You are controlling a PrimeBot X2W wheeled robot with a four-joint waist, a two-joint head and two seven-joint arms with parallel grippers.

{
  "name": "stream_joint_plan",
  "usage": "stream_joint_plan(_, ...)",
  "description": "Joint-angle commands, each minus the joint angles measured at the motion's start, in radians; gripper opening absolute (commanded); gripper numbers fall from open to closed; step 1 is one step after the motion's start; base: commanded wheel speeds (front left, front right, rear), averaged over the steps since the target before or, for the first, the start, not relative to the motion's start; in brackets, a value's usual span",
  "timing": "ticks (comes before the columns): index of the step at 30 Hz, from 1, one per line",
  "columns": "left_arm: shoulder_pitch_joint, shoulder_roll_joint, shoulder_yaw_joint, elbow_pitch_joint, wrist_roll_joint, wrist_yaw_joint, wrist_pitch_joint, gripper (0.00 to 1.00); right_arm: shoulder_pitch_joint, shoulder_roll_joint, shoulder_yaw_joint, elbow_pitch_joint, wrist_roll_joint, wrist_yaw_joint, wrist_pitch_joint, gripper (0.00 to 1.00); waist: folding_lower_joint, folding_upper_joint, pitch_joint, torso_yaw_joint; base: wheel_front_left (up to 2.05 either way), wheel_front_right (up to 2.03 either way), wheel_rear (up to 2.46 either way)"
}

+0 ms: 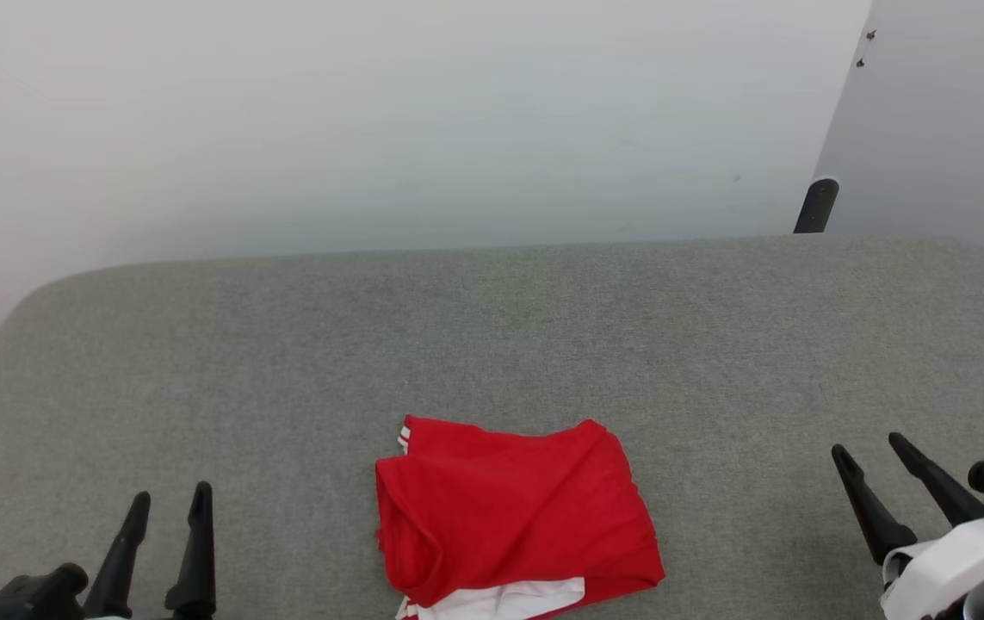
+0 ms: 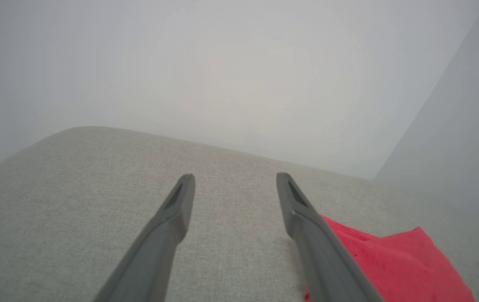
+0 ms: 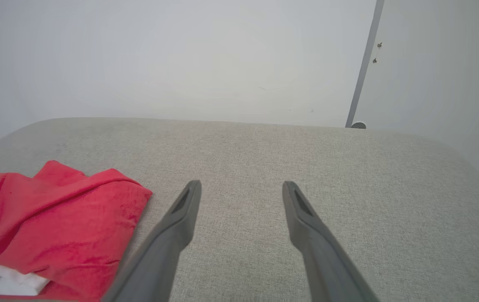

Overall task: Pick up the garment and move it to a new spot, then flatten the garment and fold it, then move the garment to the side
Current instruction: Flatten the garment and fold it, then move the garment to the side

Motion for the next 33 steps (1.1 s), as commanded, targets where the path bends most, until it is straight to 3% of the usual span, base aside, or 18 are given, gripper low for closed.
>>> stream_joint_plan(1, 0.011, 0.003, 0.001, -0.005, 0.011, -0.003, 0.000, 1.00, 0.021, 0.007, -0.020, -0.010, -0.013, -0.001, -0.001, 1.00, 0.0000, 0.0000, 0.001, -0.001, 0.00, 0.00, 0.00)
stream_joint_plan(18, 0.005, -0.007, 0.011, -0.021, 0.022, -0.003, 0.000, 1.00, 0.067, 0.041, -0.065, -0.074, -0.054, -0.001, 0.043, 1.00, 0.0000, 0.0000, 0.004, 0.012, 0.00, 0.00, 0.00)
stream_joint_plan(33, -0.022, -0.001, 0.044, -0.013, 0.042, -0.002, 0.000, 1.00, 0.006, 0.059, 0.056, -0.064, -0.033, -0.001, 0.190, 1.00, 0.0000, 0.0000, 0.009, 0.200, 0.00, 0.00, 0.00)
